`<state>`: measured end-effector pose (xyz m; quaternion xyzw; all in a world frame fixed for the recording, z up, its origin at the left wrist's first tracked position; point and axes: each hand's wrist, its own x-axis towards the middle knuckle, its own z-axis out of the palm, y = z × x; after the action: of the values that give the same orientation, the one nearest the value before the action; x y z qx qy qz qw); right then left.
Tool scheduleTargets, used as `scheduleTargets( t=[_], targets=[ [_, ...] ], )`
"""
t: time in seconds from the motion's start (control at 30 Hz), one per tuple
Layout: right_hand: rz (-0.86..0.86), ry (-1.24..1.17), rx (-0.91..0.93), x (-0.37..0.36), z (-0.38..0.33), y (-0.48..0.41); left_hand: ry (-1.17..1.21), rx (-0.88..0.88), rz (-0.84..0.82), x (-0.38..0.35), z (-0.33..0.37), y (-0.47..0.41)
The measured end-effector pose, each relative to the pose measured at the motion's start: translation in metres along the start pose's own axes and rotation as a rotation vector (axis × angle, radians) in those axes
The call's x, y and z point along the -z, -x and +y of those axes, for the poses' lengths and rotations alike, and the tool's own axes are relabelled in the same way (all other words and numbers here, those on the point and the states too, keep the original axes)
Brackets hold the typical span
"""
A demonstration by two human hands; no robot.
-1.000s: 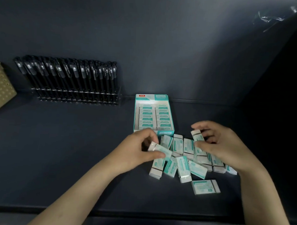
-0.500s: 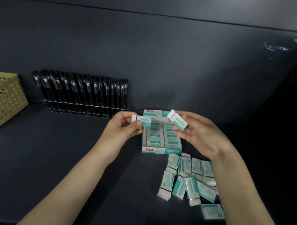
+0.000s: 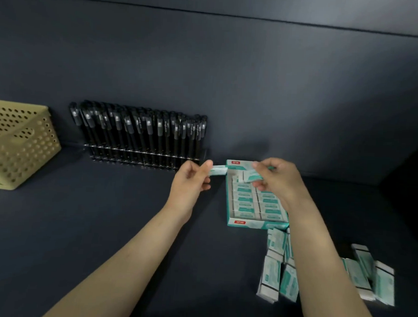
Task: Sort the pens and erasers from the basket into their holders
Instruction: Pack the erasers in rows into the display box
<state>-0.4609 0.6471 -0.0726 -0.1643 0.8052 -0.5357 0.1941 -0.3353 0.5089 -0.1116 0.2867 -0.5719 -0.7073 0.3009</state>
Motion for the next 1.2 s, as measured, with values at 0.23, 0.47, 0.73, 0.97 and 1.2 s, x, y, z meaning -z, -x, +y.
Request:
scheduleTargets(
  t=[0.23,0.47,0.73,0.97,1.2],
  targets=[
    [-0.105,0.114,0.056,0.003,0.004,0.004,-0.037,-0.037,-0.013,-0.004,-0.005,-0.017],
    [0.004,0.295,0.174,-0.011,0.013,-0.01,0.056,-0.061,-0.055,-0.003,-0.009,-0.02],
    [0.01,0.38,0.163,-0.012,0.016,-0.012,0.19,-0.003,-0.086,-0.003,-0.01,-0.015],
    [-0.001,0.135,0.184,-0.004,0.004,0.006,0.189,-0.013,-0.174,-0.009,-0.004,-0.004],
    [-0.084,-0.203,0.137,0.001,-0.001,0.009,0.065,-0.104,-0.313,-0.016,-0.003,0.001]
  ],
)
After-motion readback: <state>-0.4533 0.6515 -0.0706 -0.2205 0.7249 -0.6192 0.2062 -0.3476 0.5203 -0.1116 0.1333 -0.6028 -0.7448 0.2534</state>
